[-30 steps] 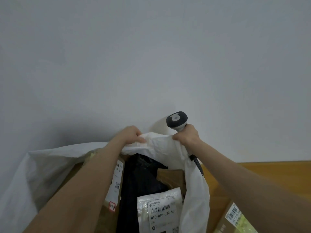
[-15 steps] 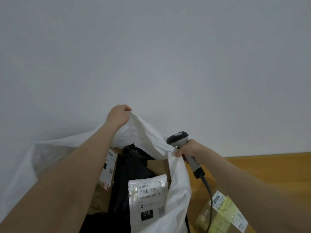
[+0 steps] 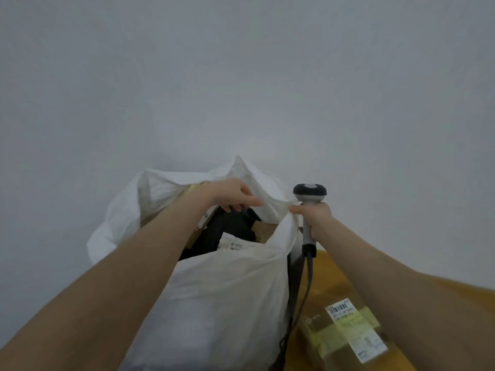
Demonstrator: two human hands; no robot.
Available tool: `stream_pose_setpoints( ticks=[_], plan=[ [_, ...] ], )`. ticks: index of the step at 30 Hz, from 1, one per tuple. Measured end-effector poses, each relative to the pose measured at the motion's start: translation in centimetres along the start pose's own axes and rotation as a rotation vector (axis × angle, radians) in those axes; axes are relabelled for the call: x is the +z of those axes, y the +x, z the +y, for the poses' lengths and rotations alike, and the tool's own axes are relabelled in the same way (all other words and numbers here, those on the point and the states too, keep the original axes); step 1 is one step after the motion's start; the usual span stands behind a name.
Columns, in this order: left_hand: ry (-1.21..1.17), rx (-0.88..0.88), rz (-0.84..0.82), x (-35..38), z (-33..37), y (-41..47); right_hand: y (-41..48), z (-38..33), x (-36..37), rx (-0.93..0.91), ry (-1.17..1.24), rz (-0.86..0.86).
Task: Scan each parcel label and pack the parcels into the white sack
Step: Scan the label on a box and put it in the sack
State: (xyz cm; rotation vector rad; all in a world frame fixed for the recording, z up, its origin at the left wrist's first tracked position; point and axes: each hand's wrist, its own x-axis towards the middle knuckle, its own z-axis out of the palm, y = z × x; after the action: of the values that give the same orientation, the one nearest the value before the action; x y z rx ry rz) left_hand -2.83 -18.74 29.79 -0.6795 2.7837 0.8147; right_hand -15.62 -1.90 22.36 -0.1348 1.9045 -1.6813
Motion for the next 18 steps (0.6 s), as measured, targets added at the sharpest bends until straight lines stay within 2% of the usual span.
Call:
stream_pose_setpoints(
  ticks=[3,5,7,9,11,13,15,18],
  plan=[
    [0.079,-0.174,-0.308,2.8,1.3,-3.5,-1.5,1.2,-1.2,0.017,-0.081,-0.021],
    [0.21,-0.206,-0.354,4.9,1.5,-5.1,-2.6,1.9,-1.3,0.085,-0.068,-0.09],
    [0.298,-0.165,-0.287,6.5,1.6,-6.3,-3.7,2.2,-0.8,0.139,0.001,-0.146],
    [0.277,-0.112,-0.113,6.8,1.7,-7.6,-4.8,2.2,0.2,0.119,-0.056,-0.131],
    [0.316,-0.055,0.098,4.9,2.2,-8.9,-5.3,0.6,0.9,-0.007,-0.147,-0.071],
    [0.343,-0.067,0.24,3.1,3.0,-10.0,-5.8,-2.0,1.3,-0.13,-0.092,-0.054],
    [0.332,-0.078,0.307,3.6,3.5,-10.3,-6.1,-4.1,1.3,-0.201,-0.021,-0.039],
    [0.286,-0.042,0.259,6.5,3.9,-9.9,-5.9,-3.7,0.2,-0.214,-0.097,-0.023]
  ],
)
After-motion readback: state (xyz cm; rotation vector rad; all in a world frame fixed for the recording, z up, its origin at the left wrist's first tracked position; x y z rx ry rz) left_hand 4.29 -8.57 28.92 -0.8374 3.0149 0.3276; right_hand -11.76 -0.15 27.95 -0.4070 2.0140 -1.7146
